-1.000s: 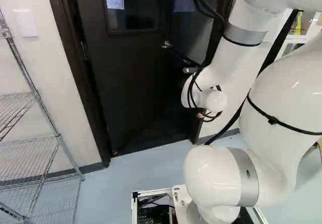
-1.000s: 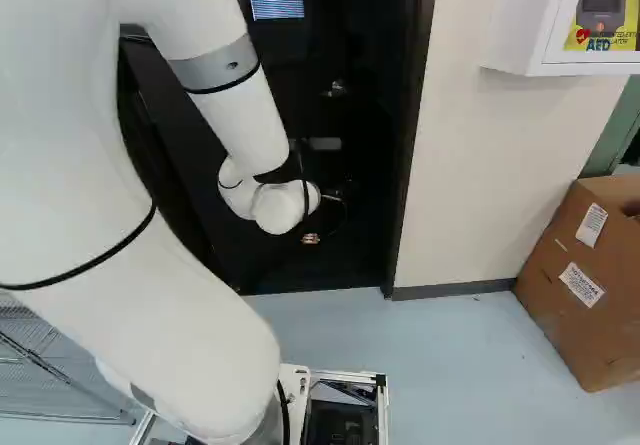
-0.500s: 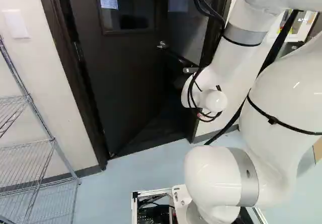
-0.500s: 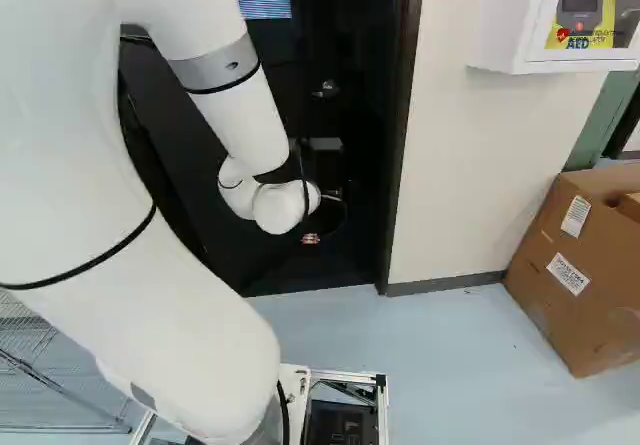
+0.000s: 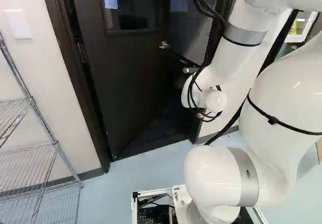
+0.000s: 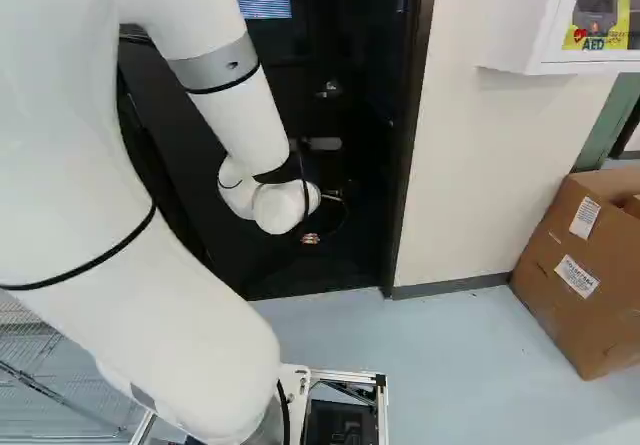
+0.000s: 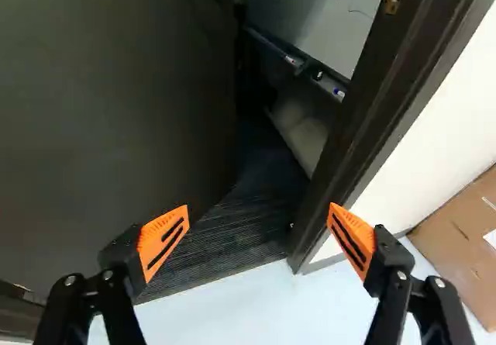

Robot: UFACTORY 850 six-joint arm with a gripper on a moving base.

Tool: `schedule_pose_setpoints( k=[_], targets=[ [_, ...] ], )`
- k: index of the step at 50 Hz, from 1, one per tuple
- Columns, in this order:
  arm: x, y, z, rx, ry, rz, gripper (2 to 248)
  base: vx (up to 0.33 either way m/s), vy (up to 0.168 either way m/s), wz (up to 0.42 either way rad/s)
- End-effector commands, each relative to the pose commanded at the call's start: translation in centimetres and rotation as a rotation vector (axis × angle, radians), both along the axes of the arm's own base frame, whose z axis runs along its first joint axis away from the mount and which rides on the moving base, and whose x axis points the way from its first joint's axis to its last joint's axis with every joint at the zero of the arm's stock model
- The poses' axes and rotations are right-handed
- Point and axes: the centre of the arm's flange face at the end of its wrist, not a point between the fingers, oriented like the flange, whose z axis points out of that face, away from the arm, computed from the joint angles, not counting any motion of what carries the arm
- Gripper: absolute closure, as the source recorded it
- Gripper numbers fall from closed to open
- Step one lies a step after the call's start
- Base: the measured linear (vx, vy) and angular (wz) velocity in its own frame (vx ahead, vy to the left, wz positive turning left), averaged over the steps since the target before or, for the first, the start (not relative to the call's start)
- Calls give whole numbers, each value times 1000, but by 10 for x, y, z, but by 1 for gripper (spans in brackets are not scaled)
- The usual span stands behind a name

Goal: Open the door and move inside

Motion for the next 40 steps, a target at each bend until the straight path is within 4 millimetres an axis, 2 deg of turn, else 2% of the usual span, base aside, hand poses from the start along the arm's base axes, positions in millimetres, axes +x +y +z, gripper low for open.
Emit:
schedule_pose_setpoints(
  k=[23,40],
  targets=[
    [0,0,0,0,0,0,3,79,92,-15],
    [0,0,0,0,0,0,3,112,62,-11]
  ],
)
